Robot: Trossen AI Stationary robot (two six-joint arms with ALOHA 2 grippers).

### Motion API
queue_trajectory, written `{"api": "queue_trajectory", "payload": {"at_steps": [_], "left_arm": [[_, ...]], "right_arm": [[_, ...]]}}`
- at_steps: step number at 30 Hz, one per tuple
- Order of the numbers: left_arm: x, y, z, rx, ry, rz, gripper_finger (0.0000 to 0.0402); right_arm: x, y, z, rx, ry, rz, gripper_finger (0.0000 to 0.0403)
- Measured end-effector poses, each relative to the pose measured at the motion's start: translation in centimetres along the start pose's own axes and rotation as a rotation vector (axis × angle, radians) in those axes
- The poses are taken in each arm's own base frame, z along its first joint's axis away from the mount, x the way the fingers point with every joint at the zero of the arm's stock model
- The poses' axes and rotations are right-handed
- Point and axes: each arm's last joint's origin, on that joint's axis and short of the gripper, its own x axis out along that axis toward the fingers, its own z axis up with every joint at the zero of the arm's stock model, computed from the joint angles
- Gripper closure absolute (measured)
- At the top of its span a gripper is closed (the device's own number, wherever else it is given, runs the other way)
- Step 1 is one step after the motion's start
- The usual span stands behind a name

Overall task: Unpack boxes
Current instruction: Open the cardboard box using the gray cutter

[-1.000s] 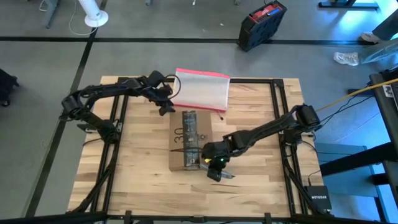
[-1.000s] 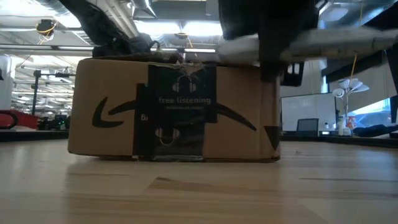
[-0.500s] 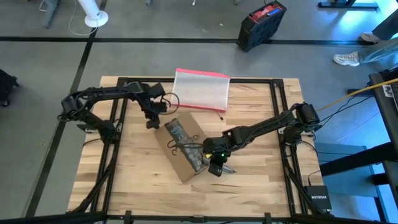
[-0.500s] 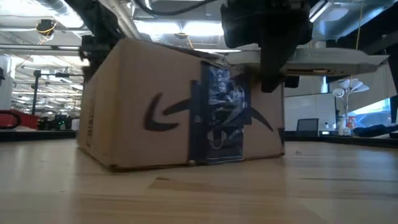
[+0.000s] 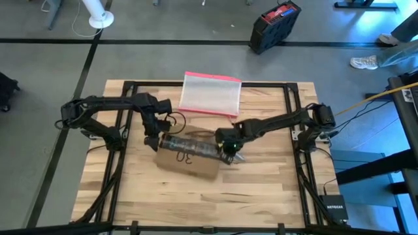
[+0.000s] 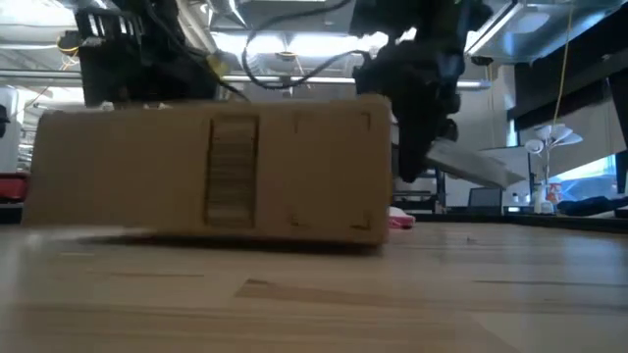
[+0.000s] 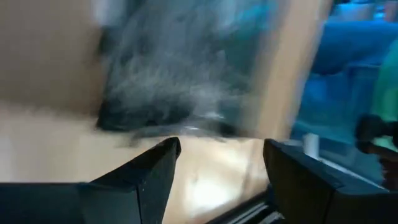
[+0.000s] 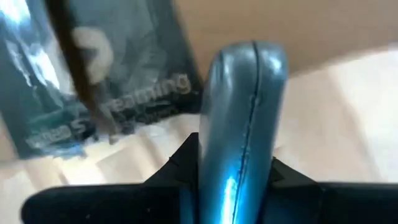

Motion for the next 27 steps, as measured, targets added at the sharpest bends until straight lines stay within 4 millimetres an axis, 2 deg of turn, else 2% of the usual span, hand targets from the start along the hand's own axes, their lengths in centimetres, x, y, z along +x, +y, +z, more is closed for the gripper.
{"api": "queue_trajectory", "payload": {"at_steps": [11, 16, 20, 22, 27], "left_arm": [[2.9, -3.7, 1.8, 0.141, -0.021, -0.165, 0.0167], [2.3, -4.5, 2.2, 0.162, -0.040, -0.169, 0.0167], [0.4, -4.9, 2.1, 0.177, -0.094, -0.113, 0.0167], [-0.8, -4.9, 1.9, 0.190, -0.139, -0.034, 0.0167], [-3.6, -3.5, 1.3, 0.134, -0.261, 0.160, 0.0167]], "right_arm": [[-1.0, -5.1, 3.7, 0.082, -0.152, -0.061, 0.0339], [-3.4, -6.8, 5.2, 0.085, -0.170, -0.104, 0.0339], [-6.4, -6.7, 5.8, 0.042, -0.193, -0.151, 0.0339], [-7.6, -6.2, 6.0, 0.031, -0.201, -0.098, 0.0339], [-8.3, -3.5, 5.8, -0.002, -0.177, 0.070, 0.0338]]}}
